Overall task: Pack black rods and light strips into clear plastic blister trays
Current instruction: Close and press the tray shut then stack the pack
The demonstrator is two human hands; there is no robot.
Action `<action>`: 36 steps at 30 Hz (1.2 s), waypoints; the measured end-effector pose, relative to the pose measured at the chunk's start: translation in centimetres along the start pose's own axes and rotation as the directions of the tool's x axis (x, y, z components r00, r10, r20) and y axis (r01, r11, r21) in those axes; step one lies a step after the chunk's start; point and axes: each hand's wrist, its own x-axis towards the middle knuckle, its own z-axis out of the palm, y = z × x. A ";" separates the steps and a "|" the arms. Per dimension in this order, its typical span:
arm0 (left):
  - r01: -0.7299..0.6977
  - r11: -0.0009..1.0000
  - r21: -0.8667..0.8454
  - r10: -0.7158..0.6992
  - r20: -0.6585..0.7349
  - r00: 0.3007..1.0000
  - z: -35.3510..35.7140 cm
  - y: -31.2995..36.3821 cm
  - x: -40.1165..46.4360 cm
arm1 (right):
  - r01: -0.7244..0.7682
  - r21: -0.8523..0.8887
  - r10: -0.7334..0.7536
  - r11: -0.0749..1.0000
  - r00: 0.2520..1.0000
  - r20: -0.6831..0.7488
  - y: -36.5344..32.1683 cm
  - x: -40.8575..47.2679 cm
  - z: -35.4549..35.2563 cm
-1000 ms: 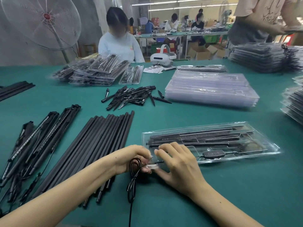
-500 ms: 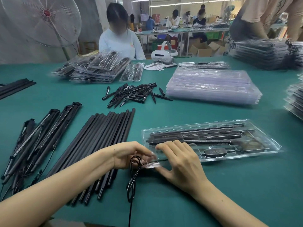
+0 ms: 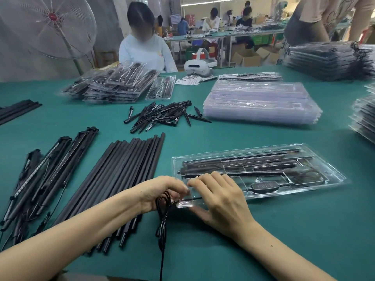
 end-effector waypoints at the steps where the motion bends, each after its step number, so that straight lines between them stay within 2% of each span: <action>1: -0.011 1.000 0.001 0.011 -0.001 1.000 0.0 -0.1 0.0 | -0.002 -0.003 0.002 1.000 1.000 -0.003 0.0 0.1 0.0; 6: -0.011 1.000 -0.029 0.010 -0.040 0.999 0.5 -0.6 0.0 | 0.077 -0.102 -0.072 0.992 0.996 0.053 0.0 -0.2 0.2; 9: 0.015 1.000 -0.009 -0.015 -0.014 1.000 0.6 -0.1 -0.4 | 0.071 -0.062 -0.070 0.995 0.997 0.023 0.1 -0.2 0.2; 15: 0.119 0.986 -0.120 -0.117 0.025 0.993 0.0 -0.2 -0.7 | 0.068 0.022 -0.069 0.997 0.995 0.068 0.5 0.0 0.1; 21: 0.108 0.914 -0.390 -0.053 0.148 0.988 -0.6 -0.5 -2.2 | 0.085 0.052 -0.087 0.995 0.995 0.047 0.4 -0.1 0.3; 25: 0.054 0.948 -0.314 -0.006 0.152 0.988 -1.0 -1.0 -2.0 | 0.209 0.070 -0.210 0.975 0.978 0.007 0.2 -0.1 0.7; 28: 0.000 0.957 -0.290 0.045 0.148 0.988 -1.1 -1.3 -1.8 | 0.223 0.079 -0.225 0.972 0.974 0.012 0.1 0.1 0.6; 33: -0.025 0.972 -0.233 0.051 0.109 0.993 -0.7 -1.6 -1.6 | 0.240 0.073 -0.245 0.968 0.967 0.069 0.1 0.3 0.4; 36: -0.046 0.960 -0.276 0.066 0.065 0.996 -0.2 -1.7 -1.4 | 0.263 0.046 -0.265 0.964 0.962 0.058 0.2 0.5 0.3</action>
